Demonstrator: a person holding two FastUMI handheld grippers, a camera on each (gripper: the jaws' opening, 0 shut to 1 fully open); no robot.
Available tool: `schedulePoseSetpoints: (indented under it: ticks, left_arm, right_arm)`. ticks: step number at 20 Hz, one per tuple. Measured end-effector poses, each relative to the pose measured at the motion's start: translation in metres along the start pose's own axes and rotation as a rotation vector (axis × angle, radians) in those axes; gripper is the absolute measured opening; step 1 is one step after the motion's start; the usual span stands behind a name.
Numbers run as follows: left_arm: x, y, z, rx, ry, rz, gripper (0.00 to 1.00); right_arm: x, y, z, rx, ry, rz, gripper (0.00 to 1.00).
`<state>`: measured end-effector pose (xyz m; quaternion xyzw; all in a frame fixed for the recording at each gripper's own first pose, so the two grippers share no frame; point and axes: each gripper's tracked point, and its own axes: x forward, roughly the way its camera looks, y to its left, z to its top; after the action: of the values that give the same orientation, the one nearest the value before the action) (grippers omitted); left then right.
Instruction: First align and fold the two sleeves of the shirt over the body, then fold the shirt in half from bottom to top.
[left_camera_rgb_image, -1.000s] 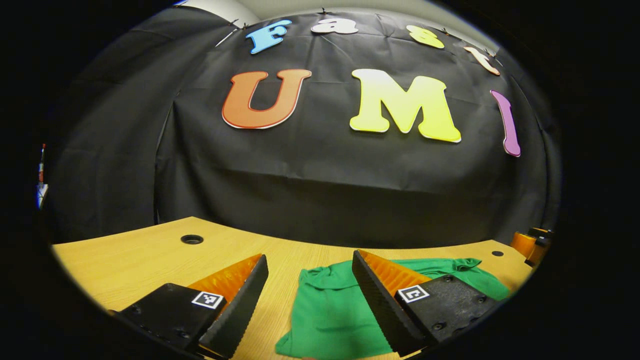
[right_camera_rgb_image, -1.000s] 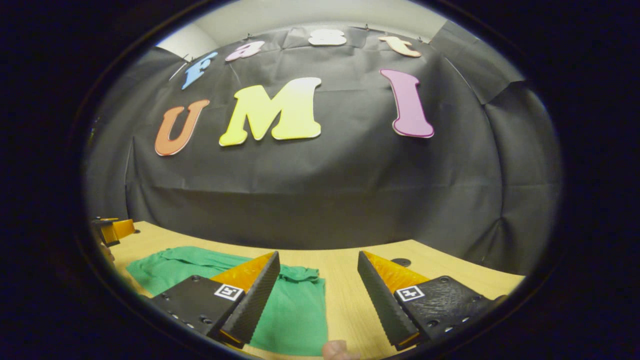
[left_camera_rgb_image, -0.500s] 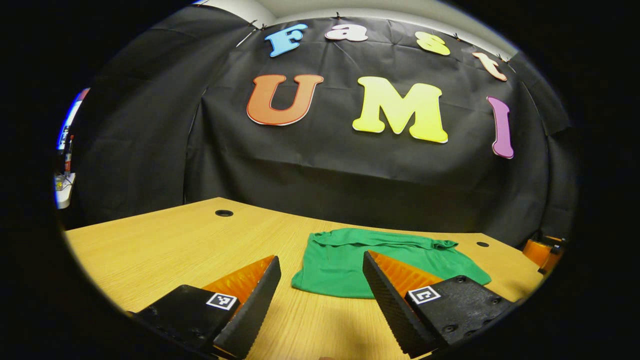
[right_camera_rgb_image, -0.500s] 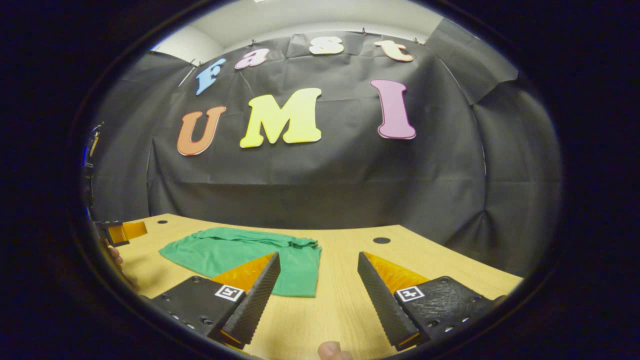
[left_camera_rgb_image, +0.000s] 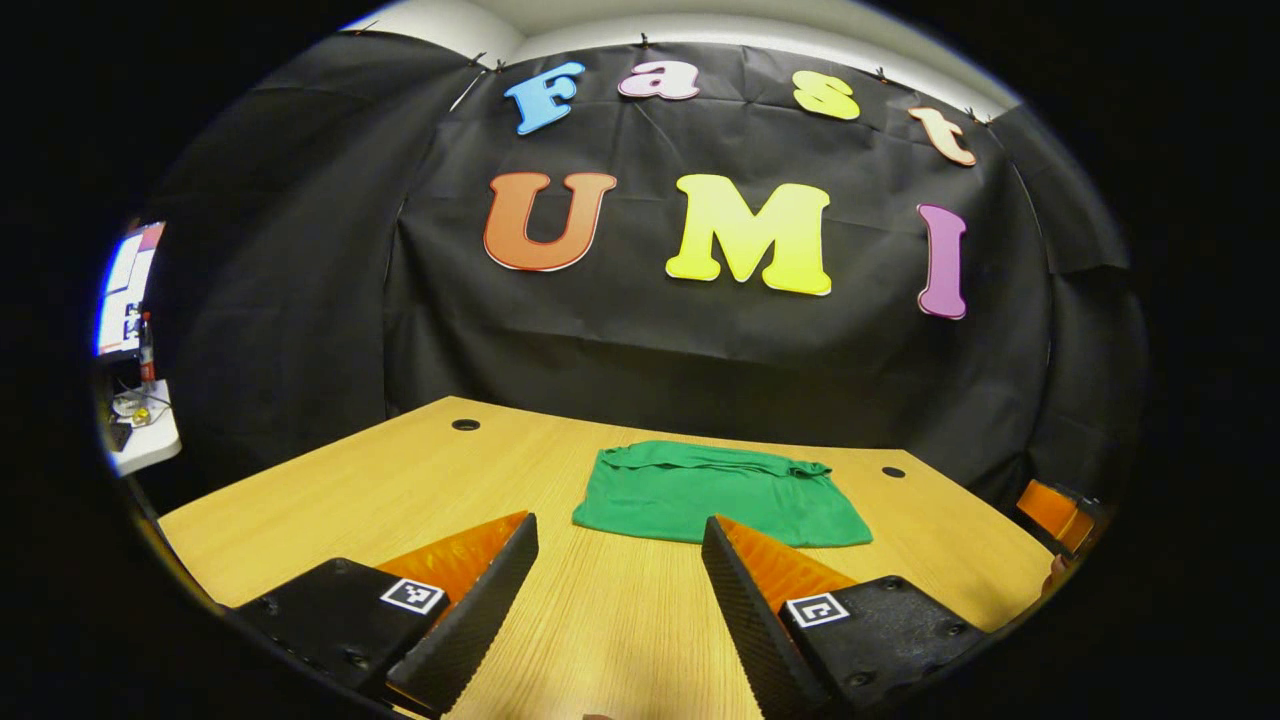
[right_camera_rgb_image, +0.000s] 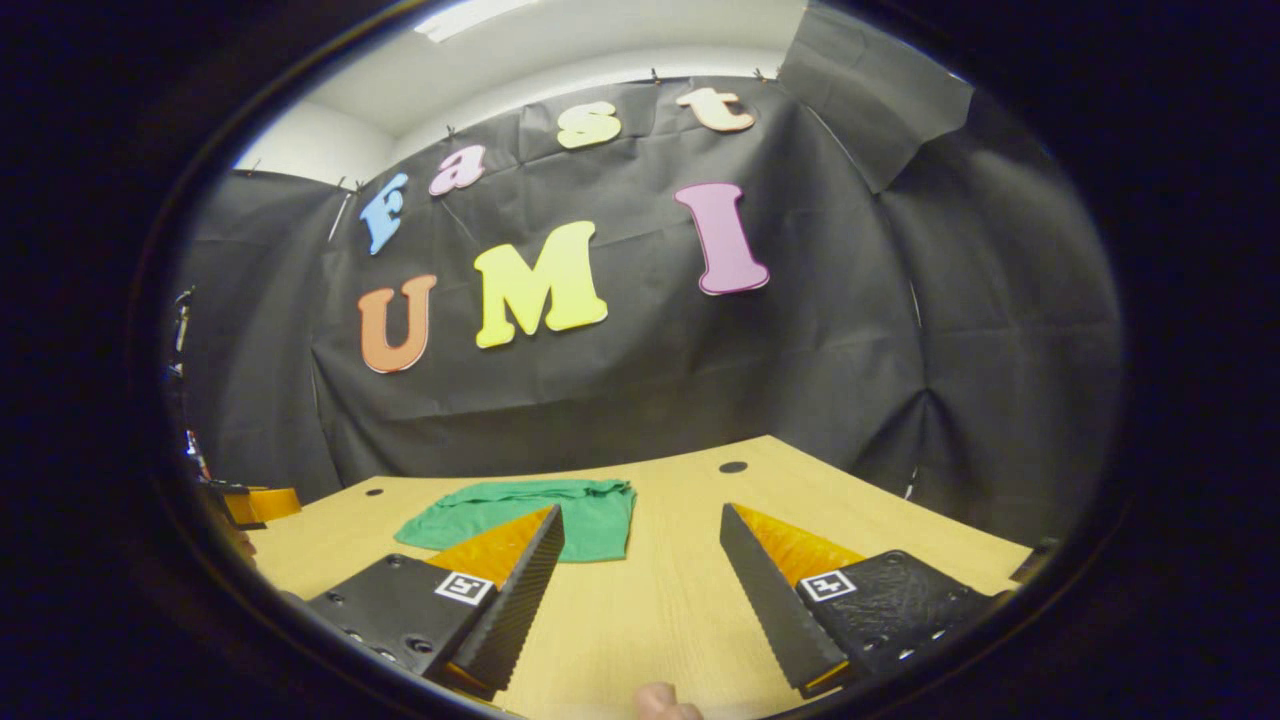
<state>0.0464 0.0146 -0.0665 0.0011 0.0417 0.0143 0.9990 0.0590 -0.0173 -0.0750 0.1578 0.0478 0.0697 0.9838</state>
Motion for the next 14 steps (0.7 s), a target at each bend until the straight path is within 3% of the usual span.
schedulePoseSetpoints:
  ticks: [3,4,5,6,12,13,14]
  left_arm:
    - [-0.027,-0.013,-0.001,-0.026,0.009,-0.041,1.00]
    - [-0.035,-0.017,0.000,-0.009,0.003,-0.044,1.00]
    - [-0.040,-0.018,0.002,0.009,0.000,-0.043,1.00]
    - [-0.044,-0.019,0.000,0.024,0.006,-0.044,1.00]
    - [-0.074,-0.040,0.020,0.052,-0.060,-0.118,1.00]
    - [-0.076,-0.044,0.025,0.050,-0.079,-0.133,1.00]
    - [-0.080,-0.048,0.027,0.061,-0.084,-0.144,1.00]
  right_arm:
    - [-0.039,-0.007,0.022,-0.012,-0.011,-0.025,0.92]
    - [-0.052,-0.009,0.033,-0.040,-0.031,-0.043,0.95]
    - [-0.063,-0.010,0.042,-0.067,-0.044,-0.058,0.91]
    - [-0.076,-0.006,0.047,-0.097,-0.055,-0.061,0.95]
    - [-0.124,0.028,0.045,-0.184,-0.037,-0.031,0.95]
    - [-0.128,0.034,0.045,-0.207,-0.045,-0.023,0.92]
    - [-0.129,0.037,0.046,-0.227,-0.056,-0.022,0.95]
